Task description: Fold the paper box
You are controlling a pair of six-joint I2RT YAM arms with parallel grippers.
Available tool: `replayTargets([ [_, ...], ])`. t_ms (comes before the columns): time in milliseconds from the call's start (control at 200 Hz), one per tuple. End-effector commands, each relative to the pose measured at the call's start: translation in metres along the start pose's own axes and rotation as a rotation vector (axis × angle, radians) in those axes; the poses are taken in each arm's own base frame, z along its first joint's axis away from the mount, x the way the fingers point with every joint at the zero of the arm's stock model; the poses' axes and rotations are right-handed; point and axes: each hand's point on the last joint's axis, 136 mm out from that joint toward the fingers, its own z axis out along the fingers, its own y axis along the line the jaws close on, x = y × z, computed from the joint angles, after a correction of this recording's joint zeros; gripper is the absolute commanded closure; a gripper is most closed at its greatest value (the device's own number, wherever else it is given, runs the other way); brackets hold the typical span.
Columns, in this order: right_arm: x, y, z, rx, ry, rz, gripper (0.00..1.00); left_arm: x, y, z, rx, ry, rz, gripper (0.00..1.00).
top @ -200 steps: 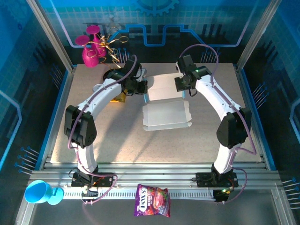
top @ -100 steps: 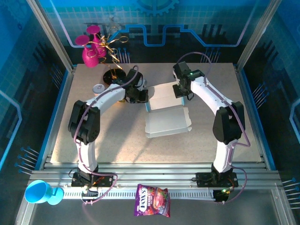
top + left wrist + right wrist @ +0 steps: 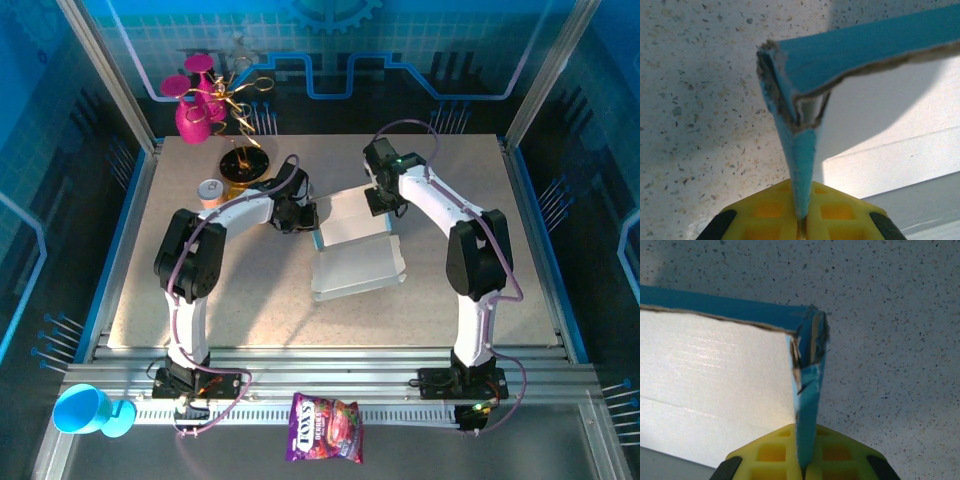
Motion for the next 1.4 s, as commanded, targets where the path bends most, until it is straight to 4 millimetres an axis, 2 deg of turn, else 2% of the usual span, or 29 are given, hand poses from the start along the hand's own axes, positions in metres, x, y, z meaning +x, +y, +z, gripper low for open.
replayTargets([
  [0, 0.002, 0.02, 0.004, -0.035, 0.025, -0.053, 1.0, 0.004, -0.001, 0.015, 0.026, 0.012, -0.017, 0.9],
  [455, -0.001, 0.022, 0.006, -0.037, 0.029, -0.057, 1.0, 0.002, 0.006, 0.027, 0.024, 0.021, -0.046, 0.82],
  [585, -0.003, 0.02, 0.006, -0.03, 0.025, -0.053, 1.0, 0.002, 0.008, 0.027, 0.009, 0.025, -0.04, 0.92],
  [891, -0.008, 0.02, 0.001, -0.009, 0.005, -0.044, 1.0, 0.006, 0.023, 0.022, -0.099, 0.041, -0.021, 1.0],
  [1156, -0.005, 0.022, 0.001, 0.014, 0.007, -0.04, 1.0, 0.006, 0.033, 0.016, -0.276, 0.026, -0.022, 1.0],
  [1396, -0.005, 0.023, 0.001, 0.014, 0.006, -0.042, 1.0, 0.014, 0.028, 0.019, -0.281, 0.033, -0.042, 1.0],
])
